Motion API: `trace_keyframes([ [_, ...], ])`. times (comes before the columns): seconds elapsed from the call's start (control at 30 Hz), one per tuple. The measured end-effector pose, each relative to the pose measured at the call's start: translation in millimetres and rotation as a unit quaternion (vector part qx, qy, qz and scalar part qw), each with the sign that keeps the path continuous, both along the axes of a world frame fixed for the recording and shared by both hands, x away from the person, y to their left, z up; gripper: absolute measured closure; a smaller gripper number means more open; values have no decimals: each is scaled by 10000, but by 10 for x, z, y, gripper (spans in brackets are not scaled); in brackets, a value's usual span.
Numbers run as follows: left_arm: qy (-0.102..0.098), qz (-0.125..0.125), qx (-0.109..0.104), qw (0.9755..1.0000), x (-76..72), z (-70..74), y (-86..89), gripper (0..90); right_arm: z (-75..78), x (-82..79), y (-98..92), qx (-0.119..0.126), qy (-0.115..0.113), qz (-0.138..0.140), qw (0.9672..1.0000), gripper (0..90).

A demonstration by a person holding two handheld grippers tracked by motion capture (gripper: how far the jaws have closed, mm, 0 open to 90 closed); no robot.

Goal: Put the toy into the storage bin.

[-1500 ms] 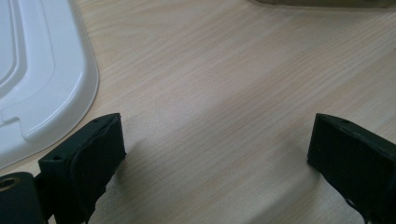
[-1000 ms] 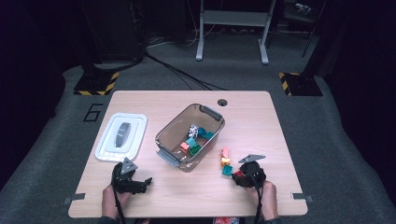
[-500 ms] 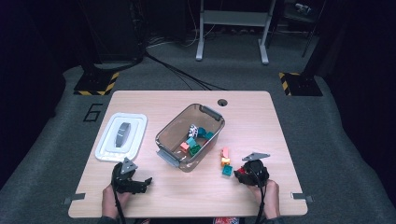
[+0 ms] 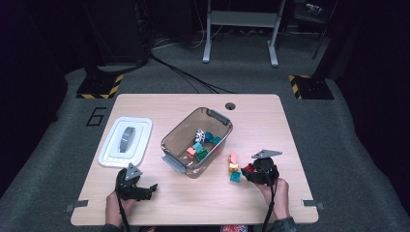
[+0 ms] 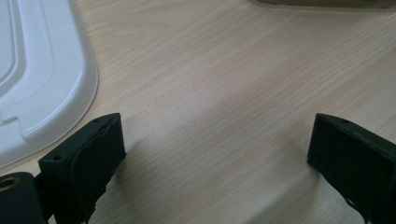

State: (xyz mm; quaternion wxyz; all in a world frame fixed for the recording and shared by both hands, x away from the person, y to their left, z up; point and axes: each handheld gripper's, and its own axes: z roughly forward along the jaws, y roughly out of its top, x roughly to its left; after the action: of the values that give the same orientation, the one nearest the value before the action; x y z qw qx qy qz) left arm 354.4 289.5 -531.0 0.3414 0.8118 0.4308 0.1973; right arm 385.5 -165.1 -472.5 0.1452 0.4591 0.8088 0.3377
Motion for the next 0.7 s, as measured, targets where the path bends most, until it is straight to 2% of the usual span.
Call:
trace_keyframes([
  [0.37, -4, -1, 3, 10000, -1, 0, 0, 38, 185, 137, 78, 134, -143, 73, 9998, 586],
  [0.7, 1, 3, -2, 10000, 0, 0, 0, 38, 379, 253, 159, 76, -314, 195, 9993, 586],
])
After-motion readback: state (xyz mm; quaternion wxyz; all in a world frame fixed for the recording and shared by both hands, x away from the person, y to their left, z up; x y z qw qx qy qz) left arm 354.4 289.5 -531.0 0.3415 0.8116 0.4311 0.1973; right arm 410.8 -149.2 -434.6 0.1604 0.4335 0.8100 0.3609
